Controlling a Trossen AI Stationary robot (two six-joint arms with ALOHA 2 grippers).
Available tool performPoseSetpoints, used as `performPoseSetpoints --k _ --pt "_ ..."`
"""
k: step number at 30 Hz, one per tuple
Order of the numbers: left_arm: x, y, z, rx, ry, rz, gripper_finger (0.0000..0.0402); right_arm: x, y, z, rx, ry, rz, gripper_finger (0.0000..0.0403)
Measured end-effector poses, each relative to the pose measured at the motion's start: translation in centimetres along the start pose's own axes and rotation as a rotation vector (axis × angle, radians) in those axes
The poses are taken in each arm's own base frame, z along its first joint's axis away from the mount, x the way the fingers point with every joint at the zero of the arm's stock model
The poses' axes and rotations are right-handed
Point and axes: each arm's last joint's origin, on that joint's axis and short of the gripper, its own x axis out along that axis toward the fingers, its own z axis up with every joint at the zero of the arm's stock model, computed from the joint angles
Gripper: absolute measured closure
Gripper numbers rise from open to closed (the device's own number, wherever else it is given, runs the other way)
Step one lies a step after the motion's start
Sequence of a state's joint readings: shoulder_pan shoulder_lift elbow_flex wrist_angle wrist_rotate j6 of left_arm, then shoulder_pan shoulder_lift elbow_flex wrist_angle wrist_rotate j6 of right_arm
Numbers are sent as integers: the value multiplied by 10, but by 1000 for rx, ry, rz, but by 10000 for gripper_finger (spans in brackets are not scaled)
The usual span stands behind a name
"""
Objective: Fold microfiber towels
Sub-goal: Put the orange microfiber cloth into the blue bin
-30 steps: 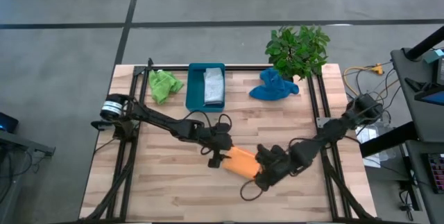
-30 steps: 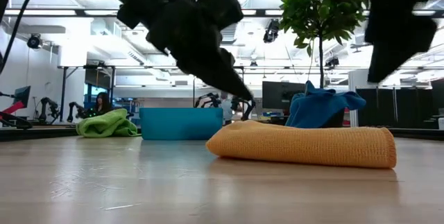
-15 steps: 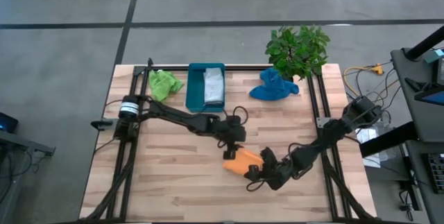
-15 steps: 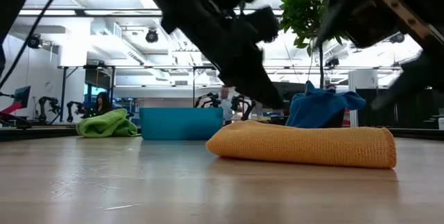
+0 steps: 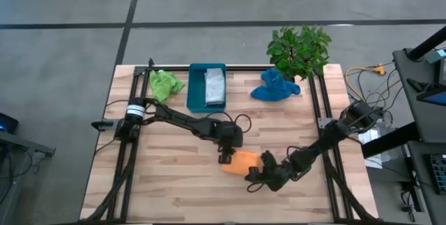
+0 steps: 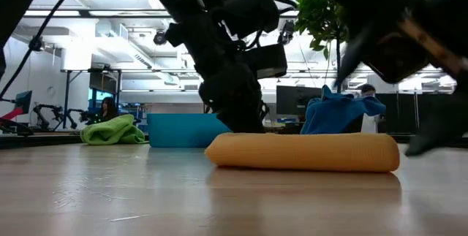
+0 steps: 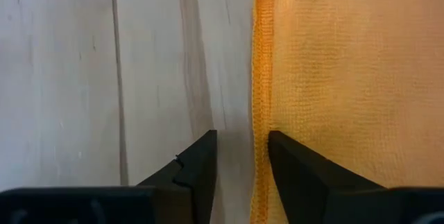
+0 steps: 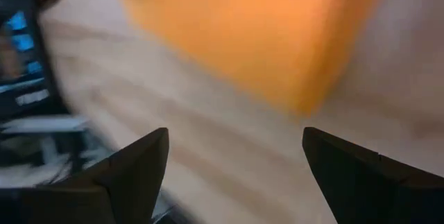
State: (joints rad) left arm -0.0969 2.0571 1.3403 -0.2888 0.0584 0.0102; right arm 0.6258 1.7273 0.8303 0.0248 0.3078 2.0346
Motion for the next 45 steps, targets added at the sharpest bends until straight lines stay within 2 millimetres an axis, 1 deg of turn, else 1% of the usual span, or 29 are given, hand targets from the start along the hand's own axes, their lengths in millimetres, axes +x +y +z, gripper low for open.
performPoseSetpoints --k 4,9,12,15,19,22,24,26,32,35,39,45 --pt "-1 -14 -1 -22 4 -16 285 0 -1 9 -28 -49 -37 77" --pt "-1 -36 -2 -16 11 -44 286 -2 5 21 -88 -96 -35 77" --pt "-2 -44 -2 -59 15 -57 286 -9 9 26 -148 -128 -33 77" --pt "-5 -46 -2 -121 22 -69 286 -20 11 30 -177 -165 -40 77" --pt "-11 -46 -3 -148 38 -59 286 -33 19 22 -166 -127 33 77" --pt "-13 -42 -3 -157 49 -50 286 -35 25 9 -141 -51 106 77" --pt "-13 -41 -3 -161 48 -45 286 -34 27 0 -126 -19 125 77" --pt "-14 -39 -3 -164 50 -34 286 -29 26 -7 -119 0 107 77" --pt "-14 -39 -4 -187 57 -25 286 -8 19 -15 -102 21 40 77" --pt "-14 -39 -4 -225 64 -24 286 3 13 -12 -103 28 -7 77" --pt "-14 -40 -5 -266 66 -25 286 13 9 -7 -69 16 -41 77" --pt "-15 -44 -7 -316 97 -66 286 13 16 12 -143 -66 -51 77"
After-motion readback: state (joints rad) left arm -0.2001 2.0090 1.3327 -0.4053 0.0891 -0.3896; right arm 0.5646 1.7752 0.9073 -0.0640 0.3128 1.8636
